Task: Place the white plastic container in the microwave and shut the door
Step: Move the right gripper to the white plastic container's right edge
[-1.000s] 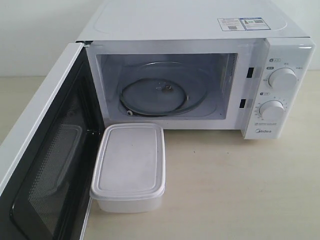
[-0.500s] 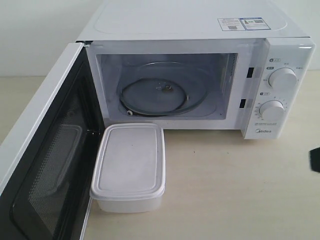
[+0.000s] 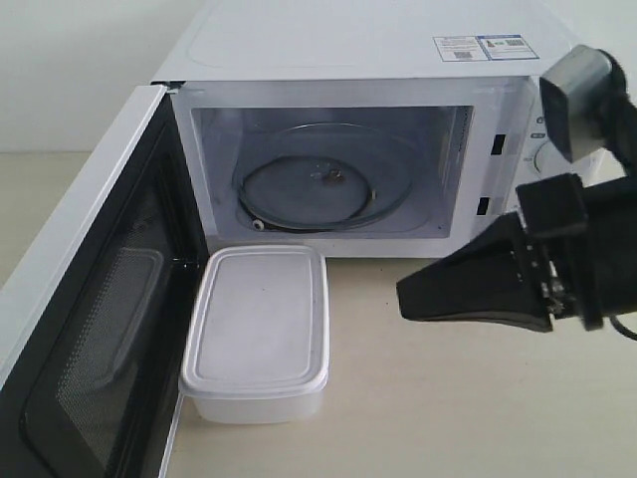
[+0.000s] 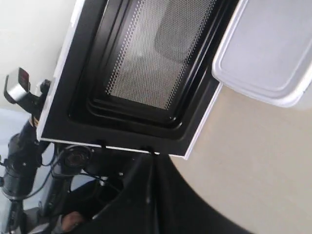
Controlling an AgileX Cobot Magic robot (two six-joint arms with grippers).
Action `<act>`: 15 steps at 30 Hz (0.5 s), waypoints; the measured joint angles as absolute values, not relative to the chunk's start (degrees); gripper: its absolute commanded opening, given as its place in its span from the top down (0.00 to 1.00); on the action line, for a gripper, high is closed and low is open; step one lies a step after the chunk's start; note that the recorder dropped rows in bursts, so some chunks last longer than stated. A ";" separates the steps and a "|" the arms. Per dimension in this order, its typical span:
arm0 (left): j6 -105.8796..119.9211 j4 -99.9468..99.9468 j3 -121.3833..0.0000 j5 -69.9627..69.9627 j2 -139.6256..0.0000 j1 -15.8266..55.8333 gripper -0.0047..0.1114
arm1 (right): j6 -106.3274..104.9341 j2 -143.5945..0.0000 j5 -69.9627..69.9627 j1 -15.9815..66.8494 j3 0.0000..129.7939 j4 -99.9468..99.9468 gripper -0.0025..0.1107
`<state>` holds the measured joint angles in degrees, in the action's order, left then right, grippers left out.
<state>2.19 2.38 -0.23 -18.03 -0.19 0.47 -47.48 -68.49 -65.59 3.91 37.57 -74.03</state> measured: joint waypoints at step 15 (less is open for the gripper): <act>2.19 2.38 -0.23 -18.03 -0.19 0.47 0.93 | -68.30 -92.32 -55.49 11.48 38.48 -94.58 0.98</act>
<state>2.19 2.38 -0.23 -18.03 -0.19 0.47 -68.30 -92.32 -55.49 11.48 38.48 -94.58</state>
